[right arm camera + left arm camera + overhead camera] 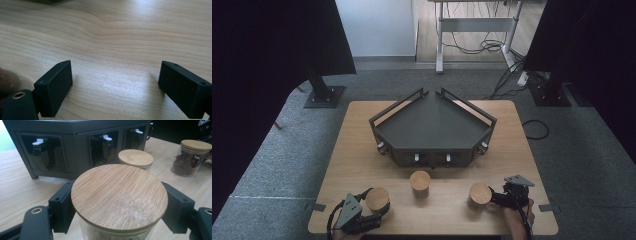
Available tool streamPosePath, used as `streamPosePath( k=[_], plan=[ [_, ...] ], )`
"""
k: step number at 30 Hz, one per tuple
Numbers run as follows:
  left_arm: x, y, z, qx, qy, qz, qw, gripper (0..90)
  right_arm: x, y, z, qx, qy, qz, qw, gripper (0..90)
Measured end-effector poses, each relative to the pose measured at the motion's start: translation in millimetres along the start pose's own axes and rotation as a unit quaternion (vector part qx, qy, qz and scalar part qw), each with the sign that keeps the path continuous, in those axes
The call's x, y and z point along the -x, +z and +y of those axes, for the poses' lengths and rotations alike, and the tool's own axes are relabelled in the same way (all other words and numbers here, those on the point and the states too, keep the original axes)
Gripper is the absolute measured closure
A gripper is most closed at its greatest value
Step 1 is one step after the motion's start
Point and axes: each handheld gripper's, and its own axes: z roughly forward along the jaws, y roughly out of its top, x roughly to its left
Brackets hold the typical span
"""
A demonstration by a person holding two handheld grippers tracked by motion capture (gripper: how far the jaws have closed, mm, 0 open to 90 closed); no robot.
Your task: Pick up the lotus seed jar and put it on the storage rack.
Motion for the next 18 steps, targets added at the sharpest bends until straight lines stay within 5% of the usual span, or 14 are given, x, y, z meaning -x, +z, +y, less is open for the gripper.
streamPosePath(
  k=[18],
  plan=[
    [-2.5,-2.0,14.7,0.008,-0.002,0.004,1.0000,23.8,0.0,0.0,0.0,0.000,0.000,0.000,1.0000,11.6]
  ],
)
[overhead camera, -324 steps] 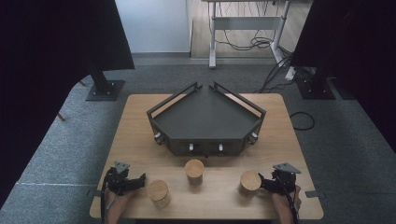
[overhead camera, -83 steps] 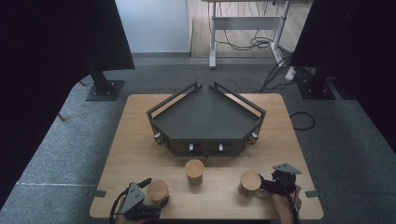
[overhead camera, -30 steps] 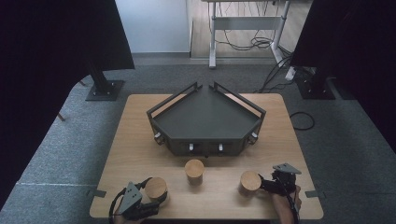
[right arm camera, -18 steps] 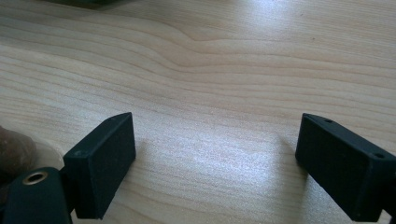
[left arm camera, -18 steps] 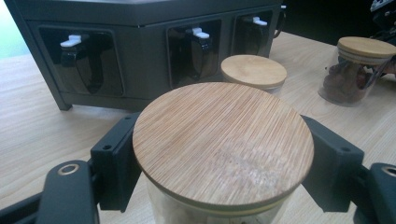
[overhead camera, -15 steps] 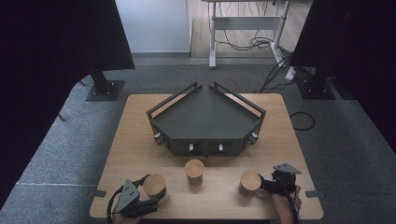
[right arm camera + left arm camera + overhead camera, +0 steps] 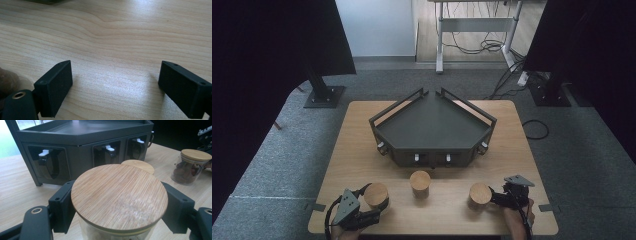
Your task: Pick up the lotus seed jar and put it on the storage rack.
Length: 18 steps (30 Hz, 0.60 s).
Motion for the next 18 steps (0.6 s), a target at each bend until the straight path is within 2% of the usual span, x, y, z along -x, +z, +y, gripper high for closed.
streamPosePath(
  k=[18],
  plan=[
    [-2.0,3.8,19.0,0.006,-0.003,0.002,1.0000,23.8,-0.1,0.0,-0.1,0.000,0.000,0.000,1.0000,11.6]
  ],
)
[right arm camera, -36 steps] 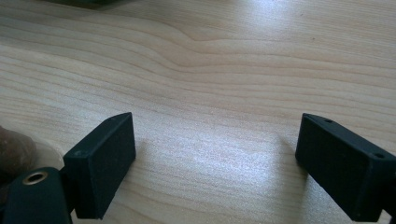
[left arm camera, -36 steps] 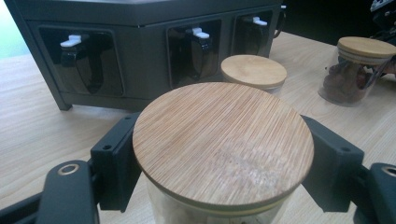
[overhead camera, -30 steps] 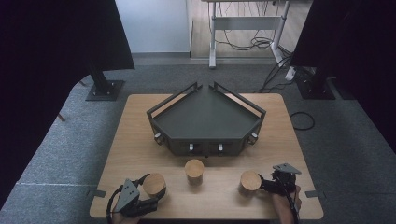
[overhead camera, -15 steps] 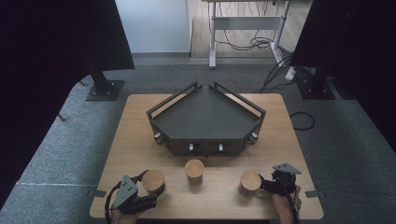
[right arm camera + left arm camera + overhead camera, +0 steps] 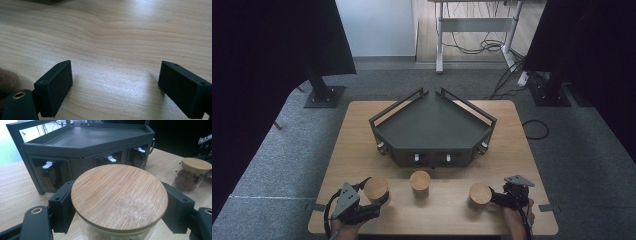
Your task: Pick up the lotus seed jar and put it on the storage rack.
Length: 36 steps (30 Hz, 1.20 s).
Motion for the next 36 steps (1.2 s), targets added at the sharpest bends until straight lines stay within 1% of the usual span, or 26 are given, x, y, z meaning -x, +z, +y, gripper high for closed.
streamPosePath(
  k=[7,12,17,24,32,36],
  plan=[
    [0.5,4.6,5.1,-0.003,0.001,0.000,1.0000,23.8,-0.1,0.0,-0.1,0.000,0.000,0.000,1.0000,11.7],
    [-1.1,7.1,12.5,-0.002,0.002,0.003,1.0000,23.8,-0.1,-0.1,-0.1,0.000,-0.001,0.000,1.0000,11.8],
    [-4.5,9.4,21.9,-0.003,0.003,0.009,0.9999,23.8,-0.1,-0.1,-0.2,0.000,-0.001,0.000,1.0000,11.9],
    [-8.7,10.6,26.1,-0.002,-0.003,0.010,0.9999,23.8,0.0,-0.2,-0.2,0.000,-0.001,0.000,1.0000,11.9],
    [-13.7,13.0,35.0,0.000,-0.006,0.014,0.9999,23.8,-0.1,-0.3,-0.4,0.001,-0.001,0.000,1.0000,12.0],
    [-15.7,15.9,40.5,-0.002,-0.004,0.015,0.9999,23.8,-0.1,-0.3,-0.4,0.001,-0.001,0.000,1.0000,12.0]
  ],
)
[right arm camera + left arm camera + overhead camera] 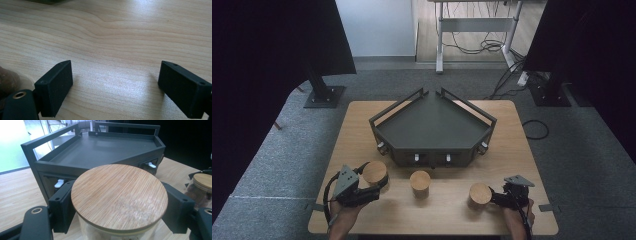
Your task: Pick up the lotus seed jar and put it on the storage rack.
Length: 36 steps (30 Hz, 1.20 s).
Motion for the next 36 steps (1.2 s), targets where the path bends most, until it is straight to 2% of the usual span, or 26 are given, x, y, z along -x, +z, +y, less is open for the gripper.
streamPosePath(
  k=[9,21,36],
  plan=[
    [-3.7,4.8,9.0,0.001,0.002,0.002,1.0000,23.8,0.0,0.0,0.0,0.000,0.000,0.000,1.0000,12.0],
    [-9.6,13.4,20.6,-0.010,0.004,0.005,0.9999,23.8,0.0,0.0,0.0,0.000,0.000,0.000,1.0000,11.9],
    [-20.5,26.3,37.8,-0.008,-0.004,0.010,0.9999,23.8,0.1,0.0,0.0,0.000,0.000,0.000,1.0000,11.9]
  ],
)
